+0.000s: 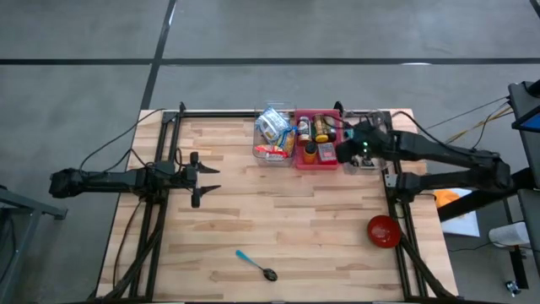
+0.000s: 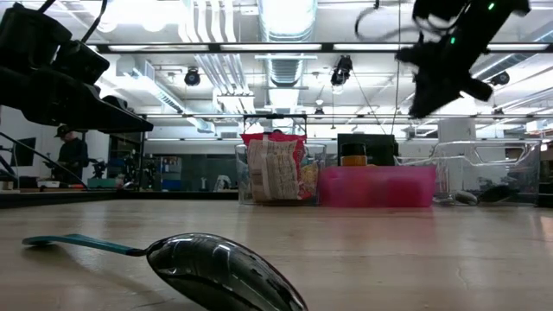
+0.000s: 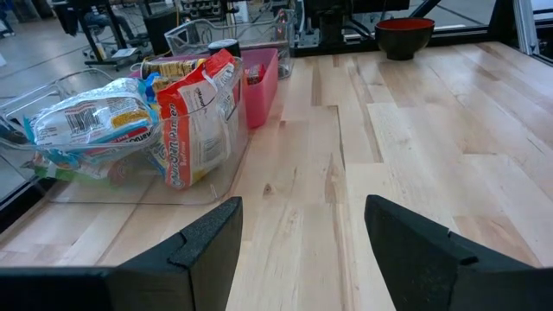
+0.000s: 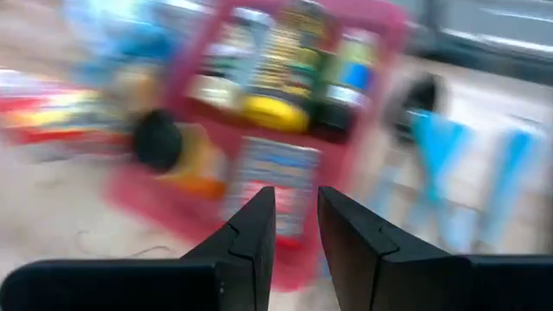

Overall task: Pick & Place Food Item
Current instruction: Put the blue spoon into the right transparent bin

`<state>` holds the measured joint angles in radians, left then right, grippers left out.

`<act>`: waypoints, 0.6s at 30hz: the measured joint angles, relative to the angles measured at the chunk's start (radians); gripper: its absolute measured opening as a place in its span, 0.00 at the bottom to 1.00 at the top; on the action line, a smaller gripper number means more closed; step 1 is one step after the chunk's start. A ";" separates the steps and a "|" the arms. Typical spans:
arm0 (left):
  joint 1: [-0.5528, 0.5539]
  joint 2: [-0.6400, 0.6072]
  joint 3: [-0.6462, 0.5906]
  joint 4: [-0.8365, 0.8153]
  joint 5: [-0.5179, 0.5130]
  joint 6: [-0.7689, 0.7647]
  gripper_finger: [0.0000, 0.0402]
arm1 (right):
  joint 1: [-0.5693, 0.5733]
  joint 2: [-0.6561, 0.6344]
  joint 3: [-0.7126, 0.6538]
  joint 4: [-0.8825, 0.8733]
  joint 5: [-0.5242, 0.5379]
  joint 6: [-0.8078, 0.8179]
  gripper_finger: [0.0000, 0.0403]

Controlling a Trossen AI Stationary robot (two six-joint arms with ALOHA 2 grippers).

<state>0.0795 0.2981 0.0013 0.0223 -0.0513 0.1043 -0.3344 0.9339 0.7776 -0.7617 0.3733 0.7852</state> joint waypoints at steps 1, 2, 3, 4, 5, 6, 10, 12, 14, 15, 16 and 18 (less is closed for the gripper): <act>0.000 0.000 0.000 0.000 0.000 0.000 0.61 | 0.027 -0.018 0.000 0.026 -0.012 -0.005 0.22; 0.000 0.000 0.000 0.000 0.000 0.000 0.61 | 0.056 -0.031 0.000 0.053 -0.016 -0.013 0.22; 0.000 0.000 0.000 0.000 0.000 0.000 0.61 | 0.088 -0.040 0.000 0.079 -0.016 -0.025 0.22; 0.000 0.000 0.000 0.000 0.000 0.000 0.61 | 0.120 -0.044 0.000 0.105 -0.017 -0.038 0.22; 0.000 0.000 0.000 0.000 0.000 0.000 0.61 | 0.150 -0.044 0.000 0.129 -0.017 -0.054 0.22; 0.000 0.000 0.000 0.000 0.000 0.000 0.61 | 0.183 -0.043 0.000 0.153 -0.017 -0.073 0.22; 0.000 0.000 0.000 0.000 0.000 0.000 0.61 | 0.297 -0.001 0.000 0.260 -0.016 -0.133 0.22; 0.000 0.000 0.000 0.000 0.000 -0.001 0.61 | 0.346 0.037 0.000 0.321 -0.016 -0.160 0.22; 0.000 0.000 0.000 0.000 0.000 -0.001 0.61 | 0.386 0.083 0.000 0.371 -0.016 -0.183 0.22; 0.000 0.000 0.000 0.000 0.000 -0.002 0.61 | 0.403 0.107 0.000 0.397 -0.016 -0.191 0.22; 0.000 0.000 0.000 0.000 0.000 -0.003 0.61 | 0.416 0.130 0.000 0.419 -0.016 -0.197 0.22; 0.000 0.000 0.000 0.000 0.000 -0.003 0.61 | 0.440 0.182 0.000 0.464 -0.015 -0.208 0.22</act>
<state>0.0795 0.2985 0.0013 0.0223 -0.0513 0.1013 0.1058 1.1161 0.7780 -0.2981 0.3580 0.5774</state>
